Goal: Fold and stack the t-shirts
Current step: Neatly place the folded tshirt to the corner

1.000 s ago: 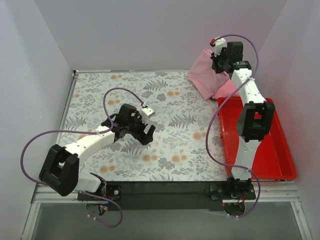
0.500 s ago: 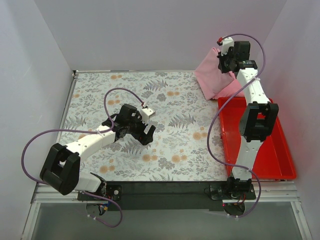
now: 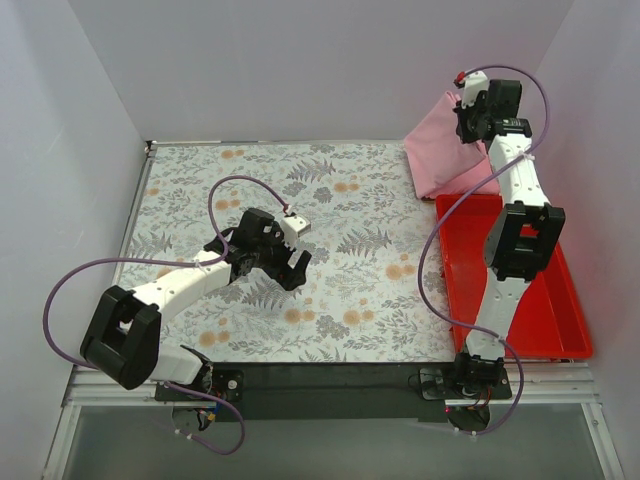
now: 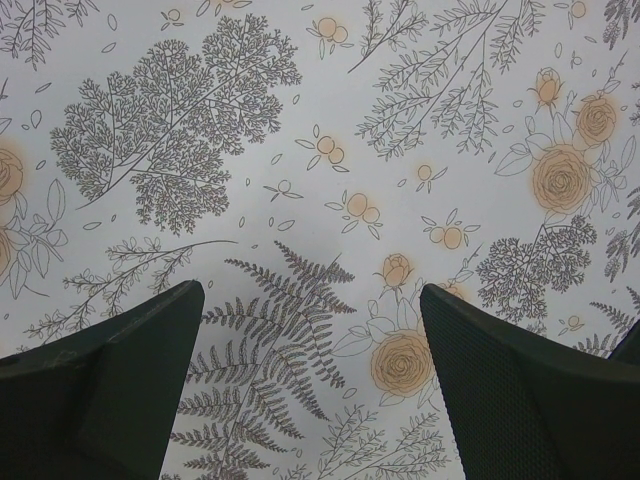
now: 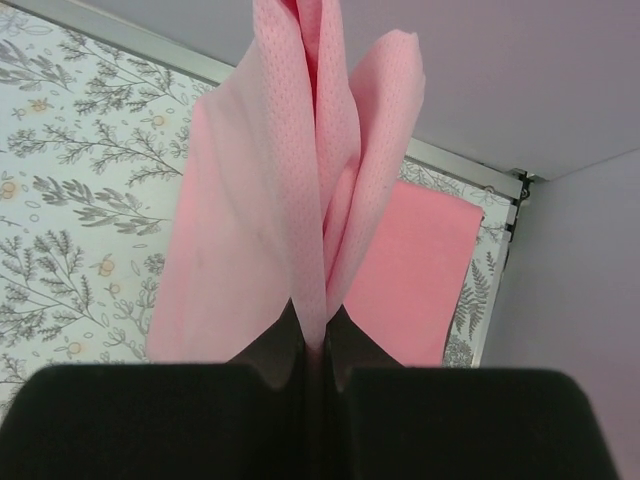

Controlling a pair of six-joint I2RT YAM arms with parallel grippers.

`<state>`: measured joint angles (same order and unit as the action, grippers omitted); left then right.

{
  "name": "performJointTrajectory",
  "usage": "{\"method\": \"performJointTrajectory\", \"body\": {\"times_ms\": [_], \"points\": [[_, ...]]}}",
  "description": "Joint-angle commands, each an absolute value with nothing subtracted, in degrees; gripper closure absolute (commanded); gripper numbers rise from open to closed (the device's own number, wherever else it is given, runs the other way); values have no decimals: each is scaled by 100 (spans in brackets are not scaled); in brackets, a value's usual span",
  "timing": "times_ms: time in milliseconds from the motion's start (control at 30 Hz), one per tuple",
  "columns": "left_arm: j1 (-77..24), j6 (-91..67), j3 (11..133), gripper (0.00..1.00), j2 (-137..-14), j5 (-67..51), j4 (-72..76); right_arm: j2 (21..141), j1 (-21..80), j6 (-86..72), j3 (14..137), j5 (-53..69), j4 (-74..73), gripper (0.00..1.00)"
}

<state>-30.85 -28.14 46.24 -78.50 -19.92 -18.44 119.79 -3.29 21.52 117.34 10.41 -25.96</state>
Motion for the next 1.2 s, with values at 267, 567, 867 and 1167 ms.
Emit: {"method": "performJointTrajectory", "body": {"times_ms": [267,567,867,1167], "points": [[-3059,-2795,4860,10,-8033,-1969,-1881,12453,-554,2478,12129,905,-2391,99],[-3050,-2777,4878,10,-8121,-1977,-1916,12823,-773,2786,12269,730,-2171,99],[-3059,-2847,5001,10,-8253,-2048,-2030,12999,-940,2813,12120,440,-1890,83],[-2866,-3321,5527,10,-8253,-2652,-2443,12789,-967,2848,12164,-176,-1749,18]]}}
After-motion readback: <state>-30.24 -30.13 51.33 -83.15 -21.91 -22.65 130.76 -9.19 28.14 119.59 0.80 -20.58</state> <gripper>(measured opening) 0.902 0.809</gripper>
